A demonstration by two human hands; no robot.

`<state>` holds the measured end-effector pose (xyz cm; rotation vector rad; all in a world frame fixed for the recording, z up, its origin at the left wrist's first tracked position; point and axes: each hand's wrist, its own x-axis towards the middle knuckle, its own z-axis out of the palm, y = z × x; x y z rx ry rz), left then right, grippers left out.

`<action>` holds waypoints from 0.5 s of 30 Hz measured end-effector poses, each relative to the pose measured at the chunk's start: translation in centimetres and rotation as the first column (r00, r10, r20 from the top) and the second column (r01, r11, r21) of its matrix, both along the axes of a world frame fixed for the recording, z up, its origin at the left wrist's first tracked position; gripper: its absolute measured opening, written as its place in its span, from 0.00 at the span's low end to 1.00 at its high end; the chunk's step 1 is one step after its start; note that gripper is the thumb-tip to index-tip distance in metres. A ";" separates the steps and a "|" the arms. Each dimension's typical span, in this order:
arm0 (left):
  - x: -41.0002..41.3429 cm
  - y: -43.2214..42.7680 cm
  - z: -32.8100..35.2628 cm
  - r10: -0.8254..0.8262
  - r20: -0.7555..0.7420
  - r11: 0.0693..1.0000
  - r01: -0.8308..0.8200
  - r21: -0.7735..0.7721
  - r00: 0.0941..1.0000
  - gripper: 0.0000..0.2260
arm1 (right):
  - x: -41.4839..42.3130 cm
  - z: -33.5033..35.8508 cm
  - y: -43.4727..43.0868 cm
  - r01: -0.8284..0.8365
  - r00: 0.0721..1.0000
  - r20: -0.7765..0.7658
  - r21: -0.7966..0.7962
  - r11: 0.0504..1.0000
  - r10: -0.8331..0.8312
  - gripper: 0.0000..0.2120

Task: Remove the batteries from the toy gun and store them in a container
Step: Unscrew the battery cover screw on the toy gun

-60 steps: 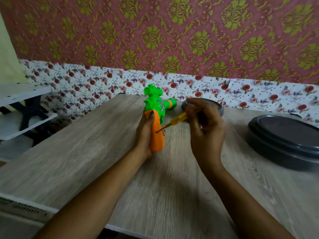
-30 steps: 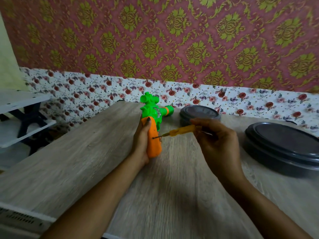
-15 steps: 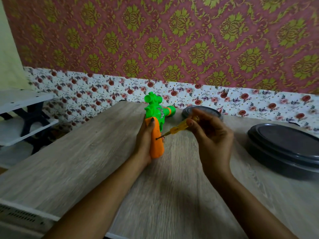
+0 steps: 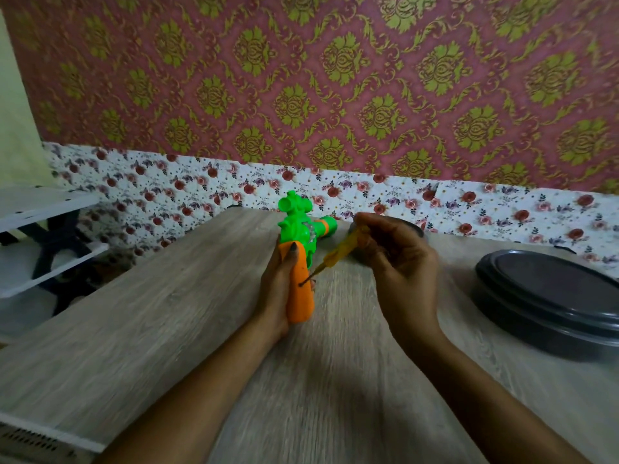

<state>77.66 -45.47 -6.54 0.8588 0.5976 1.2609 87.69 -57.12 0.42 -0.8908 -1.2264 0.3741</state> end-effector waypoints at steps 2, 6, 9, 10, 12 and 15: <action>0.1 -0.1 0.0 0.007 0.004 1.000 -0.007 0.004 1.000 0.25 | -0.1 -0.2 0.2 -0.014 1.000 -0.001 0.032 0.999 0.014 0.14; 0.1 -0.1 0.0 0.005 -0.013 0.999 -0.006 -0.042 1.000 0.21 | 0.0 -1.3 0.0 -0.013 0.997 -0.075 0.085 0.996 0.019 0.12; 0.0 -0.1 0.1 0.007 -0.023 0.997 -0.008 -0.078 1.000 0.21 | 0.3 -1.7 -0.1 0.030 0.999 -0.019 0.040 0.999 -0.029 0.15; 0.0 -0.2 0.2 0.012 -0.018 0.997 -0.013 -0.079 1.000 0.20 | 0.4 -1.8 -0.1 0.040 0.999 -0.009 0.031 0.999 -0.040 0.16; 0.0 -0.2 0.3 0.023 0.001 0.997 -0.023 -0.078 1.000 0.18 | 0.7 -1.8 -0.2 0.048 0.999 -0.008 0.021 0.999 -0.048 0.15; 0.0 -0.4 0.3 0.035 -0.008 0.994 -0.035 -0.104 0.999 0.21 | 0.8 -1.7 -0.4 0.053 0.998 -0.019 0.028 0.998 -0.052 0.09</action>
